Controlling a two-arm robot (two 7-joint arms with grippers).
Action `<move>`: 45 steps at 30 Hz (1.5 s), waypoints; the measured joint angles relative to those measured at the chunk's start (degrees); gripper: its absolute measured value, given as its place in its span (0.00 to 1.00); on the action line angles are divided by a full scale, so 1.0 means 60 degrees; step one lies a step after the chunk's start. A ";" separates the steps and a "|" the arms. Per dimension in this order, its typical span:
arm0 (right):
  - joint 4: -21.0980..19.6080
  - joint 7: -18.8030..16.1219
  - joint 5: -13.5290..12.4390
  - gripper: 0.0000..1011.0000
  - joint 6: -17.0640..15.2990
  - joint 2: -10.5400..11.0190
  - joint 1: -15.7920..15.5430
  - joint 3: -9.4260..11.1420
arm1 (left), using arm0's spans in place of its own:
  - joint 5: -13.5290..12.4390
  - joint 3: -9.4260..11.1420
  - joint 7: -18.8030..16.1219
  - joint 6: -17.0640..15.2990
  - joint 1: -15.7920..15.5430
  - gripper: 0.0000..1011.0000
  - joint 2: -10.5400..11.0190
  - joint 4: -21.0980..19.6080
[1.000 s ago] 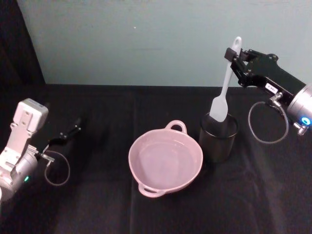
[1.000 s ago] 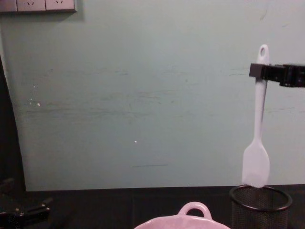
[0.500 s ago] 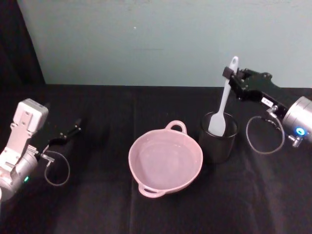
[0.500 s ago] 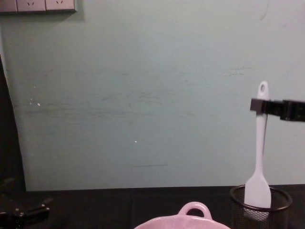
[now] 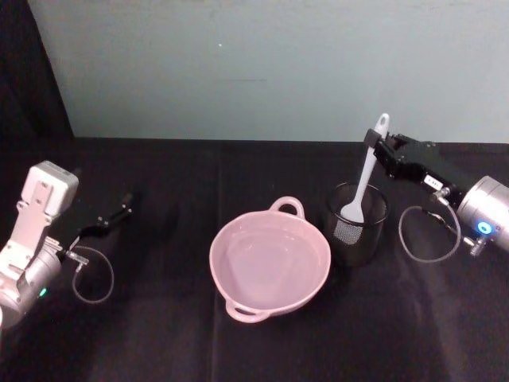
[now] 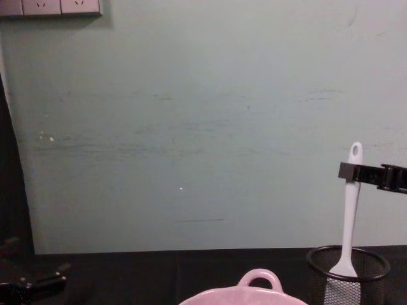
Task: Use the one hand to pick up the spoon and stir the clear water in the bowl.
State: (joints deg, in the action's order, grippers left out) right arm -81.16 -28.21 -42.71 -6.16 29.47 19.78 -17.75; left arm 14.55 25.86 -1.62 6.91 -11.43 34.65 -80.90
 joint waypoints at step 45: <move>0.1722 -0.0263 -0.1206 0.61 0.0314 -0.0230 0.0113 -0.0091 | 0.0000 0.0001 0.0000 0.0000 0.0000 0.99 0.0000 0.0000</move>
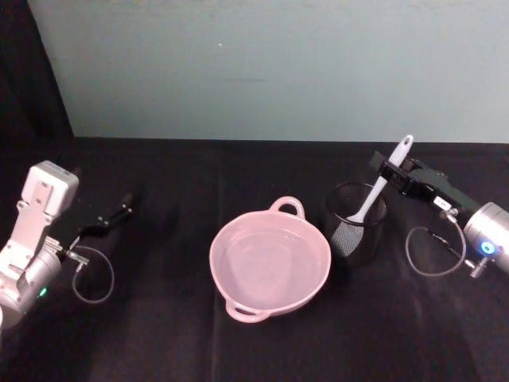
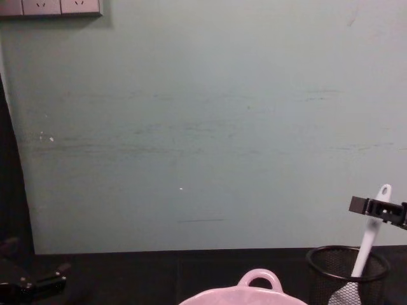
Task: Use the one hand to pick up the spoon and stir the clear water in the bowl.
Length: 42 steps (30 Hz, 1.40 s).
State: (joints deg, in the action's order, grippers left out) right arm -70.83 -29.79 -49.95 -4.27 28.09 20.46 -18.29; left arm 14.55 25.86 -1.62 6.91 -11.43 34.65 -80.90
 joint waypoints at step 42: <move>-0.1467 0.4616 0.5551 0.99 0.0494 0.0774 -0.1221 -0.0474 | 0.0000 0.0000 0.0000 0.0000 0.0000 0.99 0.0000 0.0000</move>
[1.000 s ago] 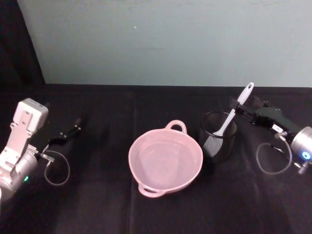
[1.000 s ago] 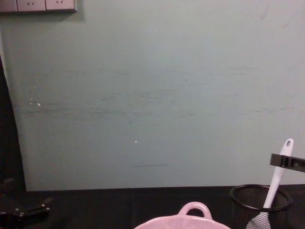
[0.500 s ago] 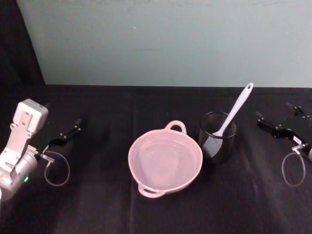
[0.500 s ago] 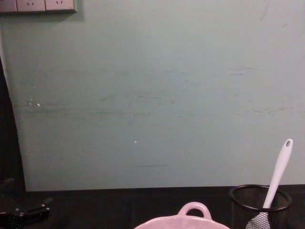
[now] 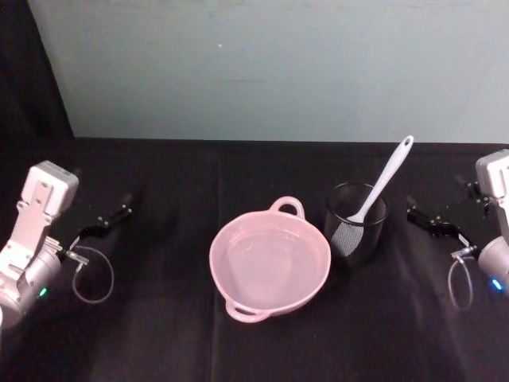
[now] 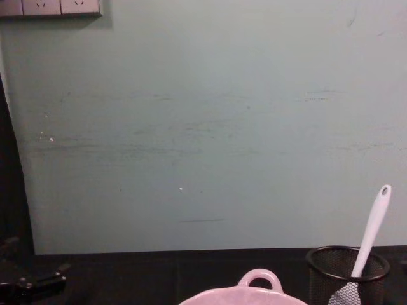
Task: Use the one hand to pick up the spoon and stir the clear water in the bowl.
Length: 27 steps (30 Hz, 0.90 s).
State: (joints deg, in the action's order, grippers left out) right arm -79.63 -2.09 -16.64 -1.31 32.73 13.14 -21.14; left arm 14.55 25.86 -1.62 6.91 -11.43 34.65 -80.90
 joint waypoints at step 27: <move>0.0318 -0.0349 -0.0220 0.99 0.0045 -0.0290 0.0129 0.0122 | 0.0000 0.0000 0.0000 0.0000 0.0000 0.99 0.0000 0.0000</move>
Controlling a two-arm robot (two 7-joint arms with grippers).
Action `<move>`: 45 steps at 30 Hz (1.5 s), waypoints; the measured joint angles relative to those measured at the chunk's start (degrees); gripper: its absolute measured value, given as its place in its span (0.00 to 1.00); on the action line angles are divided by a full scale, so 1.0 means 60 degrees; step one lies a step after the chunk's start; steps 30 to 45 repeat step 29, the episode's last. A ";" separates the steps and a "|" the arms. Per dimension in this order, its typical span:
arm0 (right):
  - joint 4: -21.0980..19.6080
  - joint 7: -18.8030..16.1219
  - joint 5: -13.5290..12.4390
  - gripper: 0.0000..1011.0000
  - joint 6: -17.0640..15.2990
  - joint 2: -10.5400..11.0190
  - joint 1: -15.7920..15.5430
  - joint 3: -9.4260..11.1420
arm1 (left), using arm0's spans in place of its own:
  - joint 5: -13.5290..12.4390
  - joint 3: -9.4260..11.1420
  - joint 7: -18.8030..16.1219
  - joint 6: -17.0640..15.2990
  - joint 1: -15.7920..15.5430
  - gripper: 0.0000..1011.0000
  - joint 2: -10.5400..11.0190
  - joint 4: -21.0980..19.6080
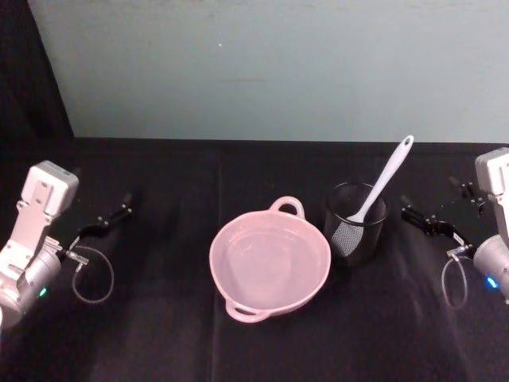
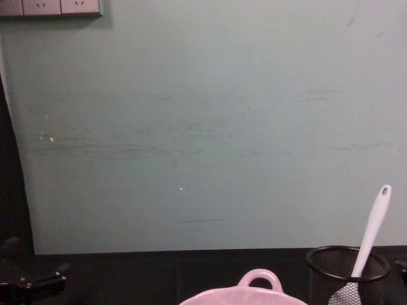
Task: Use the one hand to pick up the spoon and stir the clear water in the bowl.
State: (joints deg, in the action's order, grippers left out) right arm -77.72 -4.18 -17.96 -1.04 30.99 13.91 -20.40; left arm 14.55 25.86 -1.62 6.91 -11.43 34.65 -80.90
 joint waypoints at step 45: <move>-0.0009 0.0024 0.0031 0.99 -0.0001 0.0015 0.0000 -0.0015 | 0.0000 0.0000 0.0000 0.0000 0.0000 0.99 0.0000 0.0000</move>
